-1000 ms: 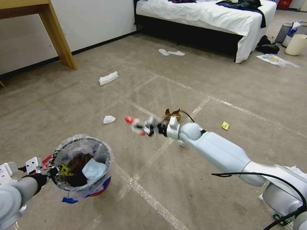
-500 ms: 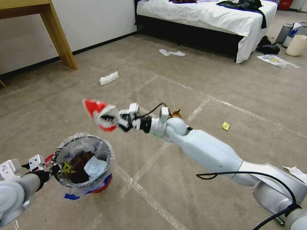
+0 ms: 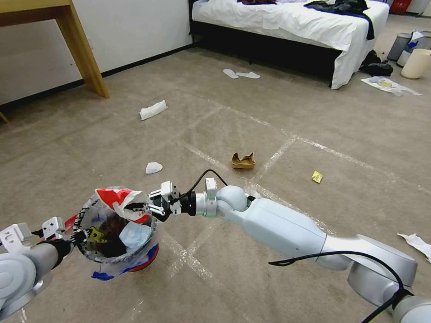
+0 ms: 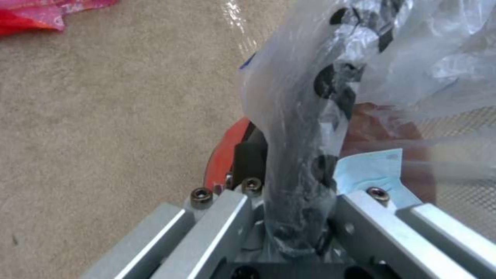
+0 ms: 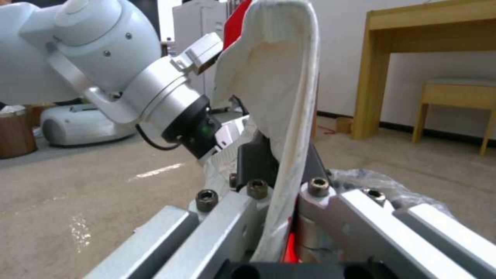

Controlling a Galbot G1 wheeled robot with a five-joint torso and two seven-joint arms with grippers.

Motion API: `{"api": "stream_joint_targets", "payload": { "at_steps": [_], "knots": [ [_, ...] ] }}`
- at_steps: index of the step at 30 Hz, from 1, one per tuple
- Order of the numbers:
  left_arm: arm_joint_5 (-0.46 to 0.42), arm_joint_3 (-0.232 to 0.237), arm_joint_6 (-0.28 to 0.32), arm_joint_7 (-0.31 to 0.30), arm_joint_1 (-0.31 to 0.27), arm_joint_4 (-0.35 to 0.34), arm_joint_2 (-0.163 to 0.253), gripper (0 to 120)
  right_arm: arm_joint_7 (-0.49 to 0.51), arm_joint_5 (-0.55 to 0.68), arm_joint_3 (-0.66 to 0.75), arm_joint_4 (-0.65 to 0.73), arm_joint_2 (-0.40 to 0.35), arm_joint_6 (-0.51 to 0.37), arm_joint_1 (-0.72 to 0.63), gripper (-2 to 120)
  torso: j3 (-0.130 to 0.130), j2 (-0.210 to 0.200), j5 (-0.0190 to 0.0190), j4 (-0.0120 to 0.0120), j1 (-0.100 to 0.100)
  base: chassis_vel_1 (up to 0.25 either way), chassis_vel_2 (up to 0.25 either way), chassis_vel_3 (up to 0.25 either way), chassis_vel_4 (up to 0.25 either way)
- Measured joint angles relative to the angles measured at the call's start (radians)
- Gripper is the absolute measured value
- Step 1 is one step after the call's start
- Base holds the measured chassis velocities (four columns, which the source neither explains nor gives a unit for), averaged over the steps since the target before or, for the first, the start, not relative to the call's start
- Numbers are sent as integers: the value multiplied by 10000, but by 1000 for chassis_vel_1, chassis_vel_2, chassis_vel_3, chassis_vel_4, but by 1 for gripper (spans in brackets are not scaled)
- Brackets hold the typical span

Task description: Pick up the trash bin and place the garbage on the floor into it.

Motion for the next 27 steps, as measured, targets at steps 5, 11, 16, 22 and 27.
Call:
{"api": "stream_joint_targets", "payload": {
  "at_steps": [5,11,16,22,27],
  "knots": [
    [5,61,-1,29,-9,6,3,1,-64,-57,-2,-25,89,0,-110,0,0,0,1,1,0,0,0,0,0],
    [-11,91,-1,-18,-66,-47,17,1,28,-296,-128,-209,218,27,-271,0,1,0,1,0,0,0,0,0,0],
    [-13,93,6,-50,12,-191,-50,1,165,-520,-195,-483,376,126,-290,0,0,0,1,0,0,0,0,0,0],
    [9,93,33,-59,142,-473,-150,1,414,-630,-359,-744,609,166,-100,0,0,0,1,1,0,0,0,0,0],
    [16,82,48,-82,200,-568,-206,1,806,-826,-557,-1027,838,259,27,0,0,0,1,0,0,0,0,0,0]
  ]
}}
